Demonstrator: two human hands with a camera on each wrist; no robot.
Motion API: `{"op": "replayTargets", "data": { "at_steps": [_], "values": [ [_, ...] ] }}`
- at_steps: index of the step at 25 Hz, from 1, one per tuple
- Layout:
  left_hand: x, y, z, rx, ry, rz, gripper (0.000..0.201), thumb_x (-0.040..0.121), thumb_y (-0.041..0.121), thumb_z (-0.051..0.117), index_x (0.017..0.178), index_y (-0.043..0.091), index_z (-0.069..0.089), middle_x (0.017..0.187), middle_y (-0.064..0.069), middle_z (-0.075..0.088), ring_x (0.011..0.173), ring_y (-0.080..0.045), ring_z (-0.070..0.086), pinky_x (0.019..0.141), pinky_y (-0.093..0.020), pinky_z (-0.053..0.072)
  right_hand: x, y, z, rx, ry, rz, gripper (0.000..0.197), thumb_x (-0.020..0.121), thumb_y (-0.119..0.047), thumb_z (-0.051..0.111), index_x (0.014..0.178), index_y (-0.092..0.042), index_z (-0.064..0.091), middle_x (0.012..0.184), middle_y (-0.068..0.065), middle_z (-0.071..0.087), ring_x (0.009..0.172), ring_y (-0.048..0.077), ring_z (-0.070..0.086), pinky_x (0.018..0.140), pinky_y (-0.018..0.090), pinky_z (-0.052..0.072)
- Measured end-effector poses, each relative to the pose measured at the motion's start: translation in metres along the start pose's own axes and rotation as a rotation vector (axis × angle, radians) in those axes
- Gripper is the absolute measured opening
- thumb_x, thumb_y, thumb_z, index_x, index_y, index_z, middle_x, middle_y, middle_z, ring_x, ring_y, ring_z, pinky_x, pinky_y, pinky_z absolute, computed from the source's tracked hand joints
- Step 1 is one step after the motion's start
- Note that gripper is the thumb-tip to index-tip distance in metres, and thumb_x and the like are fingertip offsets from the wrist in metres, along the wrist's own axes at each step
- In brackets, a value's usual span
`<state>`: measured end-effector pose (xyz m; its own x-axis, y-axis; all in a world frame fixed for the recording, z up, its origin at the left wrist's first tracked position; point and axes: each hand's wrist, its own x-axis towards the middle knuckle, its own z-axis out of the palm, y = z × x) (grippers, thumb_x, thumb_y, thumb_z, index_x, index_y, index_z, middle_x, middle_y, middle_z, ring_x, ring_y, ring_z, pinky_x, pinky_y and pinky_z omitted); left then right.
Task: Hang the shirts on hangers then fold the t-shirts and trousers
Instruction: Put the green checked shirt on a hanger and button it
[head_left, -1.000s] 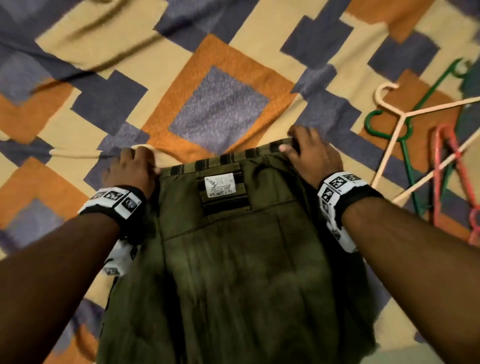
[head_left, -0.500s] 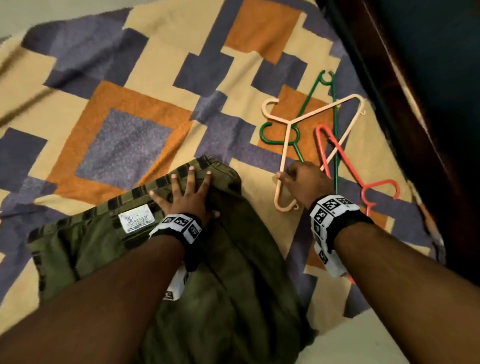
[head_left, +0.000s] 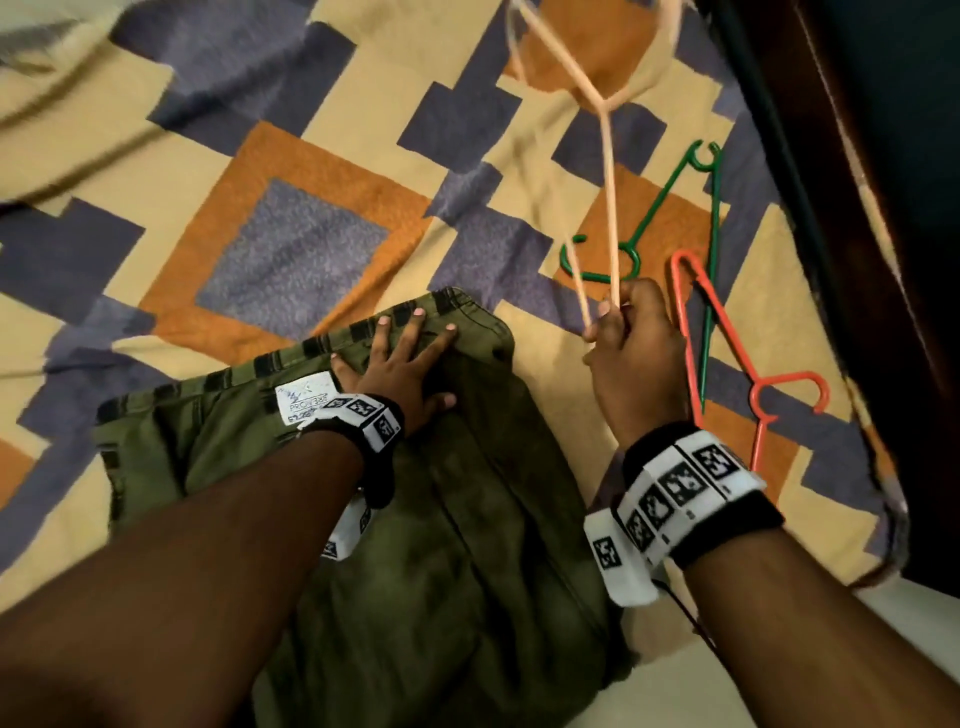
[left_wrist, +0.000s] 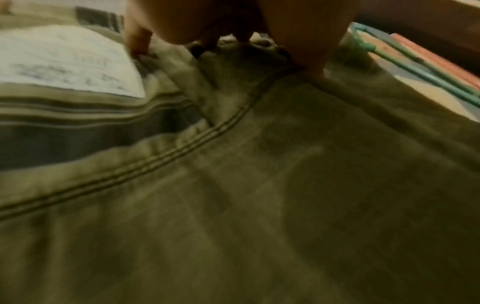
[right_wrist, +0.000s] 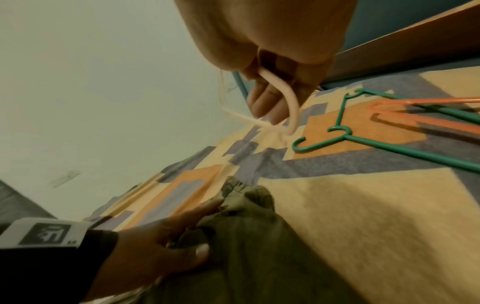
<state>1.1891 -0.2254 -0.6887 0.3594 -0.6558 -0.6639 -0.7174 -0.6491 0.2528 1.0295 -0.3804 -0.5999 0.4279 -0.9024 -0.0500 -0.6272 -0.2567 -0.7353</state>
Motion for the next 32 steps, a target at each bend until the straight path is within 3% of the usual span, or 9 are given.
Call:
{"op": "replayTargets", "data": {
  "at_steps": [3,7,9,13,17,21,23,28,32],
  "values": [
    [-0.05,-0.045,-0.003,-0.067,0.219,-0.101,0.067,0.091,0.056,0.045,0.145,0.051,0.005,0.159,0.007,-0.008,0.145,-0.024,0.002,0.106,-0.064,0.015,-0.024,-0.027,0.02,0.191,-0.125,-0.073,0.011,0.098,-0.019,0.043,0.095,-0.02,0.054,0.068,-0.005,0.057,0.06,0.002,0.053,0.062,0.025,0.045],
    [-0.123,-0.161,0.024,-0.374,0.421,-0.689,0.05,0.096,0.044,0.043,0.142,0.026,0.033,0.153,-0.01,0.02,0.134,-0.038,0.027,0.103,-0.057,0.028,-0.041,-0.034,0.051,0.111,-0.418,-0.036,0.014,0.099,-0.015,0.048,0.099,-0.022,0.061,0.064,-0.008,0.052,0.057,0.001,0.046,0.059,0.018,0.039],
    [-0.145,-0.223,0.038,-0.52,0.416,-0.815,0.044,0.095,0.041,0.043,0.131,0.014,0.046,0.139,-0.021,0.04,0.123,-0.044,0.041,0.093,-0.054,0.037,-0.039,-0.032,0.062,0.052,-0.577,0.001,0.016,0.097,-0.01,0.052,0.094,-0.016,0.066,0.061,-0.002,0.05,0.05,0.001,0.044,0.054,0.015,0.036],
    [-0.14,-0.26,0.031,-0.789,0.378,-0.697,0.033,0.092,0.036,0.056,0.104,0.005,0.057,0.097,-0.017,0.063,0.088,-0.037,0.058,0.071,-0.039,0.045,-0.006,-0.039,0.045,-0.152,-0.779,-0.003,0.023,0.096,-0.005,0.052,0.082,-0.018,0.065,0.049,-0.005,0.052,0.044,0.002,0.044,0.047,0.009,0.032],
    [-0.132,-0.233,0.009,-0.978,0.369,-0.625,0.03,0.095,0.02,0.055,0.07,0.013,0.041,0.061,-0.003,0.038,0.06,-0.023,0.037,0.05,-0.023,0.032,0.015,-0.043,0.032,-0.372,-0.918,-0.036,0.021,0.097,-0.009,0.054,0.083,-0.016,0.069,0.05,-0.002,0.05,0.044,0.007,0.039,0.049,0.017,0.032],
    [-0.151,-0.2,-0.008,-1.237,0.728,-0.546,0.026,0.092,0.012,0.057,0.07,0.021,0.048,0.068,0.003,0.049,0.07,-0.015,0.048,0.072,-0.029,0.041,0.01,-0.047,0.055,-0.356,-0.933,-0.045,0.018,0.096,-0.011,0.056,0.087,-0.011,0.072,0.057,0.007,0.055,0.046,0.002,0.046,0.056,0.021,0.036],
    [-0.167,-0.167,-0.012,-1.192,0.783,-0.405,0.014,0.089,0.008,0.06,0.08,0.018,0.057,0.075,0.005,0.058,0.073,-0.007,0.056,0.074,-0.024,0.046,0.005,-0.049,0.073,-0.286,-0.95,-0.086,0.013,0.093,-0.015,0.061,0.089,-0.017,0.073,0.067,0.005,0.064,0.058,0.004,0.053,0.066,0.025,0.041],
    [-0.155,-0.1,0.039,-0.85,0.448,-0.392,0.024,0.089,0.016,0.063,0.113,0.016,0.067,0.113,-0.006,0.064,0.105,-0.021,0.057,0.095,-0.028,0.041,-0.014,-0.044,0.136,-0.225,-0.956,-0.176,0.026,0.087,-0.018,0.069,0.11,-0.006,0.07,0.087,-0.003,0.057,0.079,0.007,0.054,0.068,0.01,0.038],
    [-0.128,-0.082,0.071,-0.882,0.289,-0.492,0.031,0.092,0.033,0.058,0.116,0.014,0.066,0.116,-0.011,0.063,0.109,-0.029,0.056,0.095,-0.034,0.044,0.028,-0.001,0.139,-0.325,-0.463,-0.125,0.033,0.085,-0.029,0.067,0.116,-0.019,0.064,0.121,0.009,0.053,0.11,0.028,0.055,0.099,0.037,0.043]
  ]
}}
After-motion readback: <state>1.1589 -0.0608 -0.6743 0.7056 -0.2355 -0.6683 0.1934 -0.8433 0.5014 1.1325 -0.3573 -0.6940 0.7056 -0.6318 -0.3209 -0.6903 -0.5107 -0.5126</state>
